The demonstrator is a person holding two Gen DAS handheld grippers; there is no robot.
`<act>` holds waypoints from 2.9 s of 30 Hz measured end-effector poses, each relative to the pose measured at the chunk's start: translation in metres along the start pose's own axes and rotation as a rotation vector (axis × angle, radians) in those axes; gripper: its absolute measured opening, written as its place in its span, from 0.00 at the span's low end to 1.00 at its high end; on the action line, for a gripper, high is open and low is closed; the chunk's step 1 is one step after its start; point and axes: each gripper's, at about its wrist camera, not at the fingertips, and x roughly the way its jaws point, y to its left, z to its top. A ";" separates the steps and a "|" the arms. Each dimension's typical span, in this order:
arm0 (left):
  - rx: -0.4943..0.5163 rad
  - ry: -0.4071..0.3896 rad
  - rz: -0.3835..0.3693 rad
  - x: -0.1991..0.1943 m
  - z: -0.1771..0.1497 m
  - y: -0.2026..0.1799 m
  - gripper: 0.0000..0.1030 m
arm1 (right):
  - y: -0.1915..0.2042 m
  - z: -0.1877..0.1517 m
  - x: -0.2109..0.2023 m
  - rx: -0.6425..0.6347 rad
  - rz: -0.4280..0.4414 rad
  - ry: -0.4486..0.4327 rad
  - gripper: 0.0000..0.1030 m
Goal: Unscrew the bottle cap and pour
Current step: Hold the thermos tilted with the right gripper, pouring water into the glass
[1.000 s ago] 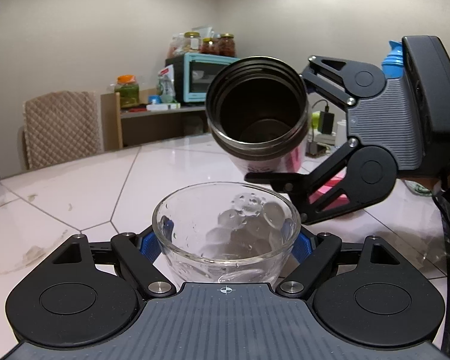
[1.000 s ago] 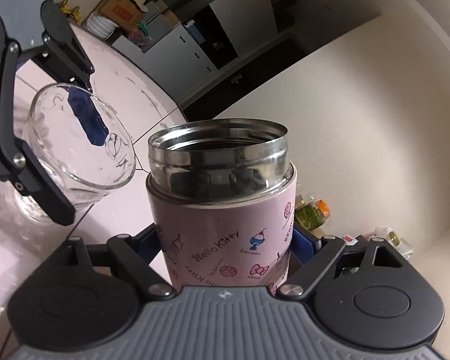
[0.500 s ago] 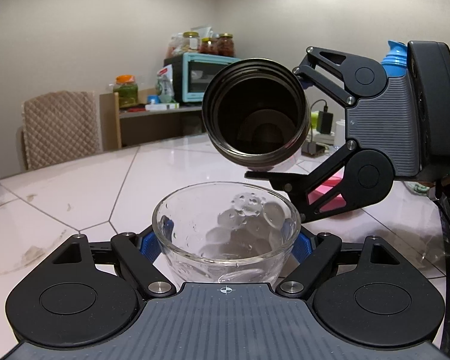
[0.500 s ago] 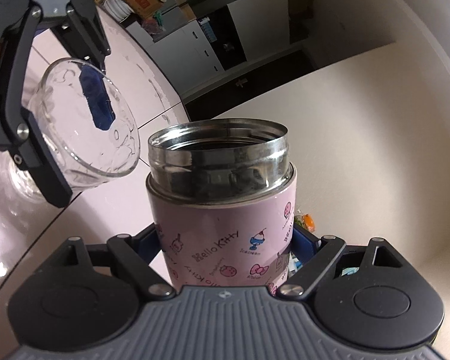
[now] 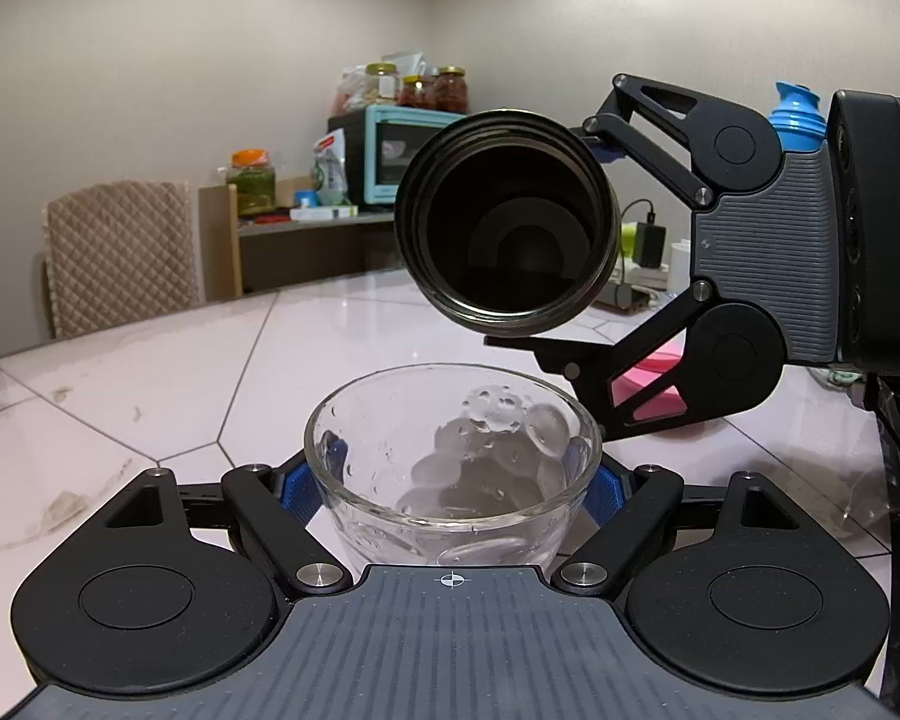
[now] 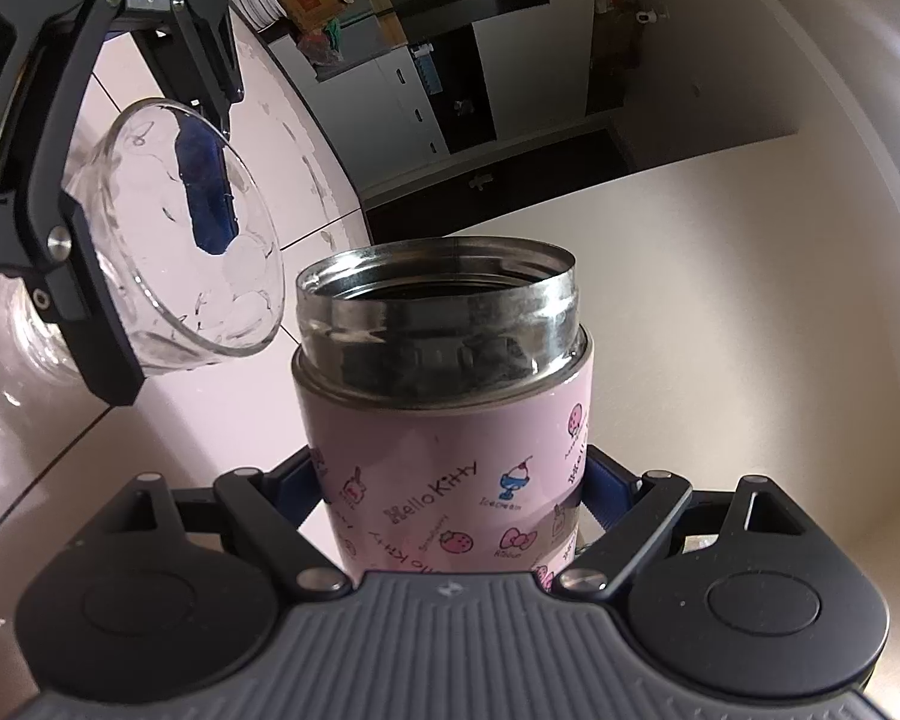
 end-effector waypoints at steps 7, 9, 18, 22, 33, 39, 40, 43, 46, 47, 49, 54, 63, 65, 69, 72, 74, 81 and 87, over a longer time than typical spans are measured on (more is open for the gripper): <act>0.000 0.000 0.000 0.000 0.000 0.000 0.84 | 0.001 0.002 -0.003 -0.043 -0.015 -0.014 0.85; 0.000 0.000 0.000 0.000 0.000 0.000 0.84 | 0.002 0.001 -0.003 -0.059 -0.022 -0.016 0.85; 0.000 0.000 -0.001 0.000 -0.001 0.001 0.84 | 0.004 -0.001 -0.009 -0.115 -0.042 -0.023 0.85; 0.000 0.000 -0.001 -0.001 -0.001 0.001 0.84 | 0.006 -0.006 -0.016 -0.135 -0.042 -0.022 0.85; 0.000 0.000 -0.001 0.000 -0.001 0.000 0.84 | 0.009 -0.008 -0.026 -0.176 -0.049 -0.024 0.85; 0.000 0.000 -0.001 0.001 0.000 0.000 0.84 | 0.011 -0.010 -0.032 -0.195 -0.057 -0.023 0.85; -0.001 0.000 -0.001 0.001 0.000 0.000 0.84 | 0.011 -0.010 -0.033 -0.196 -0.057 -0.023 0.85; -0.001 0.000 -0.001 0.001 0.000 0.000 0.84 | 0.011 -0.010 -0.034 -0.205 -0.062 -0.023 0.85; 0.000 0.000 -0.001 0.000 0.000 0.000 0.84 | 0.011 -0.010 -0.036 -0.208 -0.064 -0.024 0.85; 0.000 0.000 -0.001 0.000 0.000 0.000 0.84 | 0.011 -0.009 -0.036 -0.212 -0.067 -0.023 0.85; 0.000 0.000 -0.001 0.000 0.000 0.000 0.84 | 0.009 -0.009 -0.036 -0.214 -0.064 -0.021 0.85; 0.000 0.000 -0.001 0.000 0.000 0.000 0.84 | 0.009 -0.006 -0.036 -0.216 -0.066 -0.024 0.85; 0.000 0.000 -0.001 0.000 0.000 0.000 0.84 | 0.011 0.001 -0.035 -0.222 -0.069 -0.025 0.85; 0.000 0.000 -0.001 0.000 0.000 -0.001 0.84 | 0.011 0.002 -0.034 -0.225 -0.070 -0.025 0.85; 0.000 0.000 -0.001 0.000 0.001 0.000 0.84 | 0.010 0.004 -0.031 -0.228 -0.072 -0.024 0.85; 0.000 0.000 -0.001 0.000 0.001 0.000 0.84 | 0.009 0.004 -0.031 -0.234 -0.075 -0.023 0.85; 0.000 0.000 -0.002 0.000 0.001 0.000 0.84 | 0.009 0.004 -0.031 -0.240 -0.076 -0.022 0.85; 0.002 -0.001 -0.001 -0.001 0.001 0.001 0.84 | 0.007 0.006 -0.031 -0.249 -0.083 -0.026 0.85; 0.008 0.001 0.006 -0.001 0.001 0.000 0.84 | 0.007 0.005 -0.031 -0.271 -0.089 -0.026 0.85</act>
